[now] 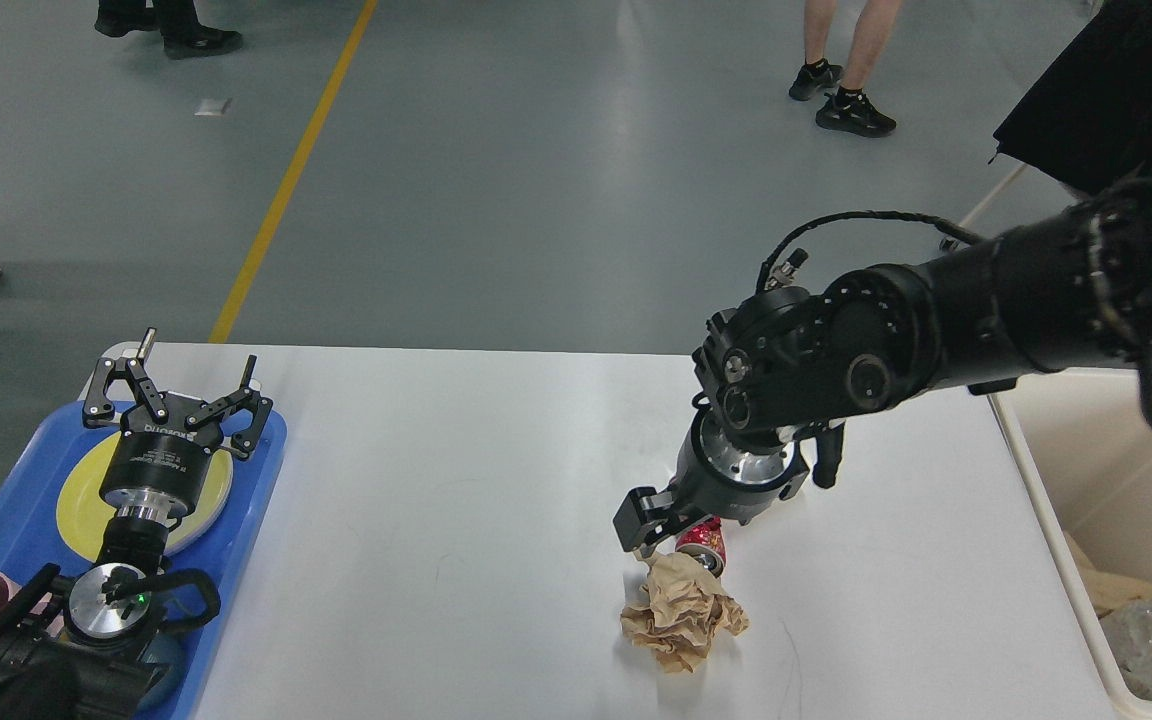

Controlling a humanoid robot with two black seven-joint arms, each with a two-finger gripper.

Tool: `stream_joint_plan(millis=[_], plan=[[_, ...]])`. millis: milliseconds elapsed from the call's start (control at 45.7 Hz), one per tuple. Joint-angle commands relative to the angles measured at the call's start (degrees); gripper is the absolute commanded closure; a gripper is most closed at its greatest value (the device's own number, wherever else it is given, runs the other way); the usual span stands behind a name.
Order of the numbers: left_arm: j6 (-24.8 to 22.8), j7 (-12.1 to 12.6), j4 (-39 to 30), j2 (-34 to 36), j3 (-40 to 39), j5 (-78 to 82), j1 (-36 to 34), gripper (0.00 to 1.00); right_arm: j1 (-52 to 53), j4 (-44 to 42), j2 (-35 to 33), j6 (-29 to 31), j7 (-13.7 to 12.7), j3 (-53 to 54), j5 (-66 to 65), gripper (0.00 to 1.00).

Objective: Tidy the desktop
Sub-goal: 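Lower the right gripper onto the crumpled brown paper and grasp it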

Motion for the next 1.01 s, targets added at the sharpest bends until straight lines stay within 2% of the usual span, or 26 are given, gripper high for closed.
stream_joint_plan(millis=[0, 219, 416, 547, 722, 832, 898, 985], plan=[[-0.09, 0.0, 0.05, 0.0, 0.0, 0.0, -0.01, 0.03, -8.15, -7.39, 3.61, -1.85, -0.21, 0.21, -0.61, 0.0], [-0.09, 0.0, 0.05, 0.0, 0.0, 0.0, -0.01, 0.03, -15.89, -14.69, 5.99, -3.78, -0.39, -0.84, -2.8, 0.0], [-0.18, 0.0, 0.05, 0.0, 0.0, 0.0, -0.01, 0.03, -20.37, -15.92, 6.17, -5.27, -0.56, -2.68, -5.88, 0.0], [-0.18, 0.0, 0.05, 0.0, 0.0, 0.0, -0.01, 0.03, -24.24, -17.86, 6.17, -5.54, -1.79, -3.3, -7.91, 0.0], [-0.18, 0.0, 0.05, 0.0, 0.0, 0.0, -0.01, 0.03, -25.03, -18.3, 6.08, -5.98, -1.79, -3.04, -7.91, 0.01], [-0.18, 0.0, -0.04, 0.0, 0.0, 0.0, -0.01, 0.03, -25.47, -18.3, 6.25, -8.43, -1.79, -2.86, -7.73, 0.01], [-0.18, 0.0, 0.05, 0.0, 0.0, 0.0, -0.01, 0.03, -26.0, -18.3, 6.25, -9.32, -1.79, -2.86, -7.64, 0.05], [-0.18, 0.0, 0.05, 0.0, 0.0, 0.0, -0.01, 0.03, -26.7, -18.3, 6.25, -10.11, -1.79, -2.77, -7.56, 0.19]])
